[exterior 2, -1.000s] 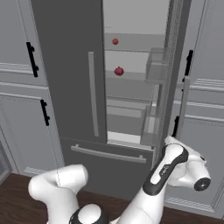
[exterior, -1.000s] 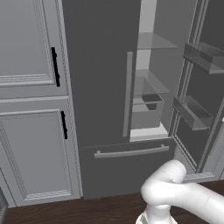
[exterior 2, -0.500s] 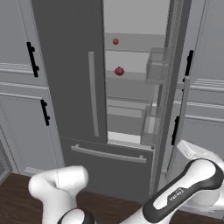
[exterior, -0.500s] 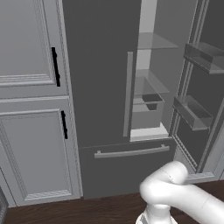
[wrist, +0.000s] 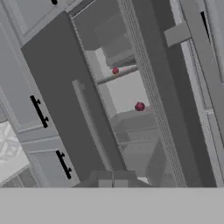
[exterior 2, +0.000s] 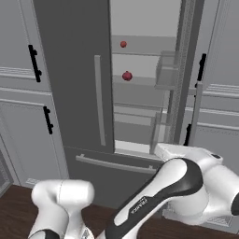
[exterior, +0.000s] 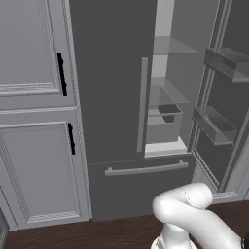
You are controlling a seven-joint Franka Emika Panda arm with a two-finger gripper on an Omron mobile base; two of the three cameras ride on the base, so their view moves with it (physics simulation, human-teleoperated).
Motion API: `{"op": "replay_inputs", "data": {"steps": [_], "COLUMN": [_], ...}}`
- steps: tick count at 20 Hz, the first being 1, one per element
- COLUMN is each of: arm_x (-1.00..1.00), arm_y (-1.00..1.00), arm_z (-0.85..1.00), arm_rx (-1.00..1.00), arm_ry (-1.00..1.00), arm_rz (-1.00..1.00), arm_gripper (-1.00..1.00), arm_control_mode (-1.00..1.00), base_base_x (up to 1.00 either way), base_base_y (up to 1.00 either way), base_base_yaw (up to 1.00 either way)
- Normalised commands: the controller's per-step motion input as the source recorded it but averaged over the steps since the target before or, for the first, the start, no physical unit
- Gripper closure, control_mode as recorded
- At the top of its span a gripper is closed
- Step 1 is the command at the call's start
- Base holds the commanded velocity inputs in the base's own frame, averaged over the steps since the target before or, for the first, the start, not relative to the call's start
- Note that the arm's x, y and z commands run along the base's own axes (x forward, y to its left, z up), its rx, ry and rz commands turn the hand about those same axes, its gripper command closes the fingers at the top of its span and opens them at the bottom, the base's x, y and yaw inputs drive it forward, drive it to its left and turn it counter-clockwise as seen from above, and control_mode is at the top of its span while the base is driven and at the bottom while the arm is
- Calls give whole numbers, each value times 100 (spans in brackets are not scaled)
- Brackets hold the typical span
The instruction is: Take the strawberry from the fridge and place it on top of the pancake, located on the dining counter.
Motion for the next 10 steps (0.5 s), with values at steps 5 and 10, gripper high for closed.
{"op": "replay_inputs", "data": {"steps": [5, 10], "arm_x": [-3, -8], "arm_y": [100, 100], "arm_z": [4, 14], "arm_rx": [-23, -5], "arm_ry": [11, 20], "arm_rz": [-2, -10], "arm_gripper": [100, 100], "arm_control_mode": [-100, -100], "base_base_x": [0, 0], "base_base_y": [0, 0], "base_base_yaw": [0, 0]}}
